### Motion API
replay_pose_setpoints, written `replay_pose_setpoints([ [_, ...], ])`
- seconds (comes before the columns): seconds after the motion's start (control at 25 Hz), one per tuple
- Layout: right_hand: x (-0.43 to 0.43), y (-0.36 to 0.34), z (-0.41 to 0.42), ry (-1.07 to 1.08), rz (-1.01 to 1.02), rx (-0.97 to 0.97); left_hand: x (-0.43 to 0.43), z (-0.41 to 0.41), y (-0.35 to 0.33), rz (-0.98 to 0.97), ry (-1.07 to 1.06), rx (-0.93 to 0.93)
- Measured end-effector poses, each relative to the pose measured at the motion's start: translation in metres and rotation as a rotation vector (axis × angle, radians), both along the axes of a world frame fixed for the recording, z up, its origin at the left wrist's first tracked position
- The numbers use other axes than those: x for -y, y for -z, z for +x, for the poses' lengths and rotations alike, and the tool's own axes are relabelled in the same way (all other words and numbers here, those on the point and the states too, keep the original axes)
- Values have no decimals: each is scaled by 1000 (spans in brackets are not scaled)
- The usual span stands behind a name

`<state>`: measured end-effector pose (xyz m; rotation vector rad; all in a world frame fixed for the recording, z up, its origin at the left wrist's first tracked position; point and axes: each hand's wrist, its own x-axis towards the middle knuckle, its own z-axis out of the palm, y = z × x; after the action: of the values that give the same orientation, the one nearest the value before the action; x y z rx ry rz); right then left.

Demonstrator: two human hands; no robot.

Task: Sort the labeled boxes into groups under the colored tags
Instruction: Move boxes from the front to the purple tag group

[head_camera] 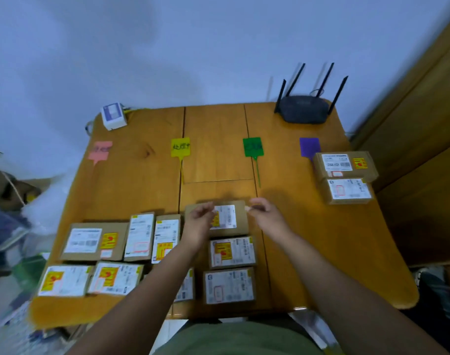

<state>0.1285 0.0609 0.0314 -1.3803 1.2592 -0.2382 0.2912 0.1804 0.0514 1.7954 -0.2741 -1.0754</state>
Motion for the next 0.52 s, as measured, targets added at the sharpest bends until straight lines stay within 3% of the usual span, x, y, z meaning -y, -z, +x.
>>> replay_pose_setpoints([
  [0.12,-25,9,32,-7,23,-16,-27,30,8,31,2,21],
  [0.28,-42,23,50,99,-123,-173,-42,57,25,120,33,54],
  [0.4,-44,35,53,89,-63,-275,-40,59,42,175,100,10],
  [0.52,-42,43,52,136,-4,-249,-37,55,53,206,85,-3],
])
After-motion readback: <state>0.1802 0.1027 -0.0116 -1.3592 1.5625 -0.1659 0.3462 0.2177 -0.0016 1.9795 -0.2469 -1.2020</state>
